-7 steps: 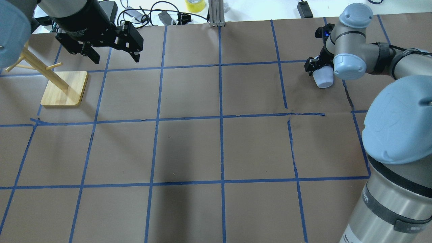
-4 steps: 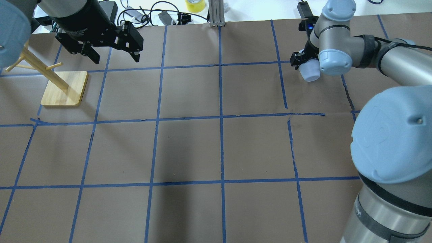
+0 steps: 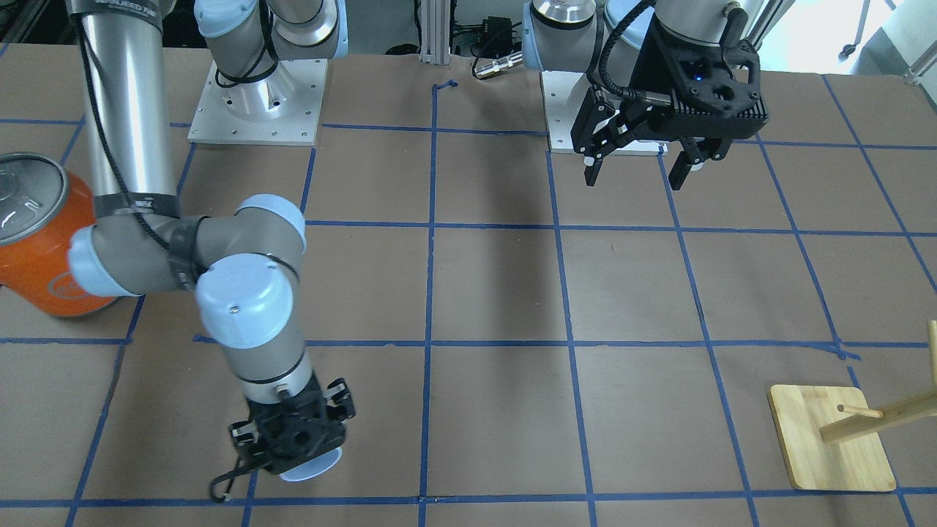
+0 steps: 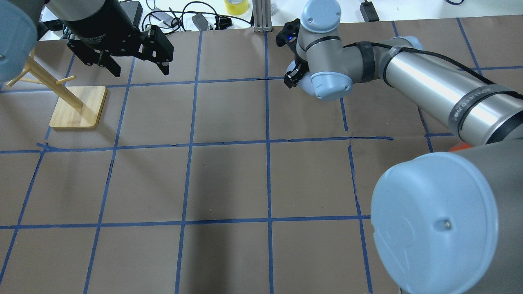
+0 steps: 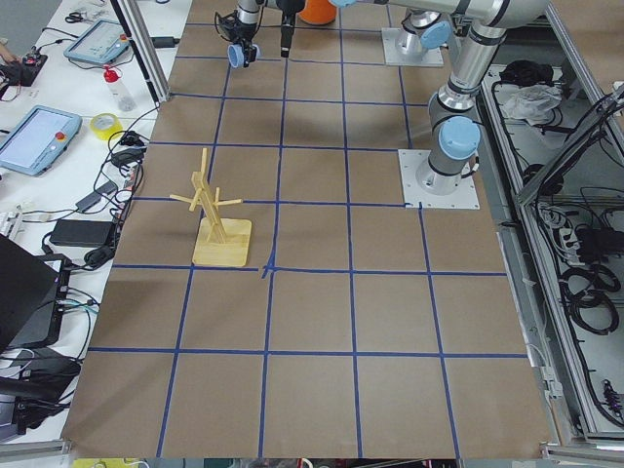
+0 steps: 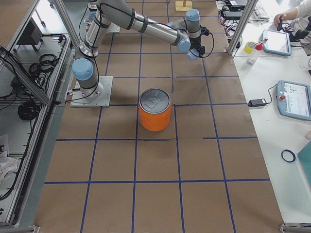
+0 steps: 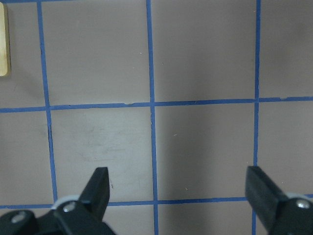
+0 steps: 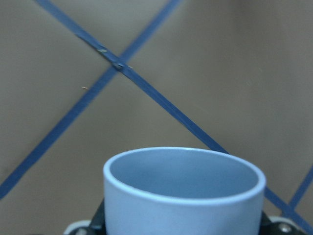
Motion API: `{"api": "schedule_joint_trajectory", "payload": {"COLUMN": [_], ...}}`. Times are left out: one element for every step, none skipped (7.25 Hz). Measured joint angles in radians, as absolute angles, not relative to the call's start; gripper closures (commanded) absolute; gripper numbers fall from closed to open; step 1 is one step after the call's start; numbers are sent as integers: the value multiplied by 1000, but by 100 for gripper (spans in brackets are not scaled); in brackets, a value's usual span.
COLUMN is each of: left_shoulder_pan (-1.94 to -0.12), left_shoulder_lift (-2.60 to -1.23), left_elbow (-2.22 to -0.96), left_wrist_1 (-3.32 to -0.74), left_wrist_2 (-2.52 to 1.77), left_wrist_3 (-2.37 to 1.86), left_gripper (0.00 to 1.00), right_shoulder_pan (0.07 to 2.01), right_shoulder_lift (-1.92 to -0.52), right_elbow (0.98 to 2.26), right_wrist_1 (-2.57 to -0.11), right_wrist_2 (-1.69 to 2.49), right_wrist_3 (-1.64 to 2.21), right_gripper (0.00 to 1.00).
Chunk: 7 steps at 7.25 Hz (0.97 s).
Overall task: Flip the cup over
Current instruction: 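Lift the cup with the right gripper and carry it toward the left arm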
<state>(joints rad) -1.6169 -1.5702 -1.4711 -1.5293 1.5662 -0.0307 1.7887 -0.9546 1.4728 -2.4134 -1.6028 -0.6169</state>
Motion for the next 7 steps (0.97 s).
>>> {"api": "schedule_joint_trajectory", "payload": {"left_shoulder_pan": [-1617, -1617, -1617, -1617, -1617, -1618, -1618], "left_shoulder_lift": [-1570, -1570, -1570, -1569, -1569, -1568, -1568], "left_elbow": [-1471, -1471, -1471, -1471, -1471, -1471, -1471], "left_wrist_1": [-1529, -1529, -1529, -1529, -1529, -1530, -1531], "left_wrist_2": [1566, 1566, 1566, 1566, 1566, 1567, 1567], "left_wrist_3": [-31, -31, -31, -31, -31, -31, -31], "left_gripper": [0, 0, 0, 0, 0, 0, 0], "right_shoulder_pan": [1838, 1879, 1917, 1945, 1967, 1990, 2007], "right_shoulder_lift": [-948, -941, -933, -923, -915, -907, -894], "right_elbow": [1477, 1481, 1482, 1483, 1483, 1484, 1484], "right_wrist_1": [-2468, -2503, -2528, -2542, -2546, -2543, -2538], "right_wrist_2": [-1599, -1596, -1585, -1559, -1533, -1520, -1514], "right_wrist_3": [-770, -927, -1104, -1245, -1314, -1339, -1345], "right_gripper": [70, 70, 69, 63, 60, 61, 57]}}
